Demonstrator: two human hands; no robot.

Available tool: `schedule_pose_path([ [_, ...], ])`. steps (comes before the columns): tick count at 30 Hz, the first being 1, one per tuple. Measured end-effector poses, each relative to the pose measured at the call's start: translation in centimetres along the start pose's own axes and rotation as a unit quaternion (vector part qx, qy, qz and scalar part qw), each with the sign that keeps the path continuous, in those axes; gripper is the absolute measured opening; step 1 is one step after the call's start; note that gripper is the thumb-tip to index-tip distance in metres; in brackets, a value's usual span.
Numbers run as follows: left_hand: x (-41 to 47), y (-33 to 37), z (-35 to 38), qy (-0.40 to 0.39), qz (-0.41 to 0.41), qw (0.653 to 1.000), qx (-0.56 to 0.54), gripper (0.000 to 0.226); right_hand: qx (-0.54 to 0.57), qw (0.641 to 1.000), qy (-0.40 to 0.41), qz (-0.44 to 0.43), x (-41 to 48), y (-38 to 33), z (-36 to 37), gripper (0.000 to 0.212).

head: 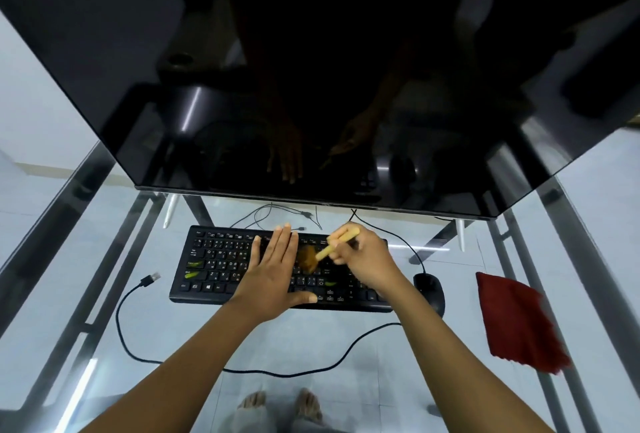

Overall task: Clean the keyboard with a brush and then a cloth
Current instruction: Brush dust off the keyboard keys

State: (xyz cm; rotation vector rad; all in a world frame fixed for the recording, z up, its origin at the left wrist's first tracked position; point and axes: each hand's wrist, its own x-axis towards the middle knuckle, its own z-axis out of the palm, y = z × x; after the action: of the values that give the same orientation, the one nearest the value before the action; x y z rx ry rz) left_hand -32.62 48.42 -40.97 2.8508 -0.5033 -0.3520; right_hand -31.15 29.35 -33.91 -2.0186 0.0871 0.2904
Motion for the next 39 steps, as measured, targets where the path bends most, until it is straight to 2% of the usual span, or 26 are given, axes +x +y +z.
schedule_pose_path([
  [2,0.6,0.6,0.1,-0.013,0.009,1.000,0.011,0.120,-0.050,0.992,0.111,-0.027,-0.2,1.0,-1.0,0.011],
  [3,0.8,0.8,0.1,-0.016,0.014,1.000,0.013,0.122,-0.040,0.984,0.168,-0.032,-0.4,1.4,-1.6,0.015],
  [4,1.0,1.0,0.1,-0.020,0.021,0.999,0.015,0.122,-0.021,0.982,0.186,-0.028,-0.6,1.9,-2.2,0.017],
  [5,1.2,1.3,0.1,-0.027,0.028,0.999,0.016,0.123,0.017,0.985,0.171,-0.012,-0.9,2.2,-2.6,0.016],
  [7,1.7,1.7,0.0,-0.040,0.042,0.998,0.013,0.125,0.018,0.992,0.127,0.021,-1.6,2.7,-2.9,0.015],
  [10,2.4,2.4,-0.3,-0.053,0.059,0.997,0.002,0.125,-0.032,0.970,0.240,0.013,-1.7,3.6,-4.4,0.020],
  [11,2.6,2.6,-0.4,-0.055,0.063,0.996,0.001,0.125,-0.019,0.968,0.249,0.006,-1.9,3.8,-5.0,0.015],
  [13,2.8,3.0,-0.5,-0.060,0.071,0.996,0.004,0.126,0.005,0.986,0.166,0.006,-2.1,4.1,-5.3,0.007],
  [14,2.9,3.3,-0.4,-0.064,0.073,0.995,0.005,0.126,-0.023,0.991,0.129,0.005,-2.2,4.3,-5.2,0.007],
  [15,3.0,3.5,-0.3,-0.069,0.074,0.995,0.006,0.127,-0.055,0.991,0.125,0.008,-2.3,4.4,-5.3,0.008],
  [17,3.0,3.7,0.0,-0.078,0.073,0.994,0.006,0.129,-0.090,0.972,0.218,-0.002,-2.2,4.4,-6.0,0.011],
  [18,3.0,3.8,0.1,-0.081,0.071,0.994,0.007,0.129,-0.091,0.967,0.238,-0.017,-2.5,4.3,-6.3,0.011],
  [19,3.0,3.8,0.2,-0.083,0.070,0.994,0.008,0.130,-0.071,0.973,0.219,-0.021,-2.7,4.4,-6.4,0.012],
  [21,3.0,3.7,0.3,-0.082,0.069,0.994,0.013,0.131,-0.050,0.994,0.101,0.001,-3.3,4.3,-6.0,0.015],
  [22,3.1,3.7,0.4,-0.082,0.069,0.994,0.015,0.131,-0.072,0.994,0.082,0.005,-3.7,4.3,-5.8,0.018],
  [23,3.1,3.6,0.4,-0.083,0.068,0.994,0.015,0.131,-0.084,0.990,0.110,0.004,-3.8,4.3,-5.8,0.021],
  [25,3.1,3.7,0.4,-0.084,0.067,0.994,0.016,0.132,-0.092,0.971,0.218,-0.016,-4.0,4.3,-6.4,0.021],
  [26,3.1,3.7,0.4,-0.084,0.066,0.994,0.018,0.132,-0.081,0.972,0.220,-0.023,-4.1,4.5,-6.6,0.019],
  [29,3.2,3.7,0.4,-0.085,0.064,0.994,0.022,0.132,-0.086,0.992,0.089,0.011,-5.1,4.6,-6.2,0.015],
  [30,3.2,3.7,0.4,-0.085,0.064,0.994,0.022,0.132,-0.103,0.989,0.101,0.016,-5.2,5.0,-6.1,0.017],
  [32,3.1,3.8,0.5,-0.084,0.061,0.994,0.019,0.133,-0.110,0.969,0.221,-0.001,-5.6,5.3,-6.4,0.020],
  [33,3.1,3.8,0.5,-0.084,0.060,0.995,0.018,0.133,-0.079,0.969,0.232,0.001,-5.9,5.3,-6.6,0.017],
  [34,3.1,3.8,0.4,-0.083,0.059,0.995,0.020,0.133,-0.037,0.978,0.206,0.004,-6.3,5.2,-6.5,0.013],
  [36,3.1,3.8,0.4,-0.084,0.060,0.994,0.021,0.133,0.004,0.996,0.084,0.041,-7.1,5.1,-6.0,0.009],
  [37,3.1,3.9,0.3,-0.085,0.062,0.994,0.017,0.134,-0.018,0.996,0.076,0.052,-7.2,5.2,-5.9,0.009],
  [39,3.1,4.0,0.3,-0.082,0.072,0.994,0.002,0.133,-0.070,0.982,0.168,0.042,-7.2,5.7,-6.1,0.012],
])
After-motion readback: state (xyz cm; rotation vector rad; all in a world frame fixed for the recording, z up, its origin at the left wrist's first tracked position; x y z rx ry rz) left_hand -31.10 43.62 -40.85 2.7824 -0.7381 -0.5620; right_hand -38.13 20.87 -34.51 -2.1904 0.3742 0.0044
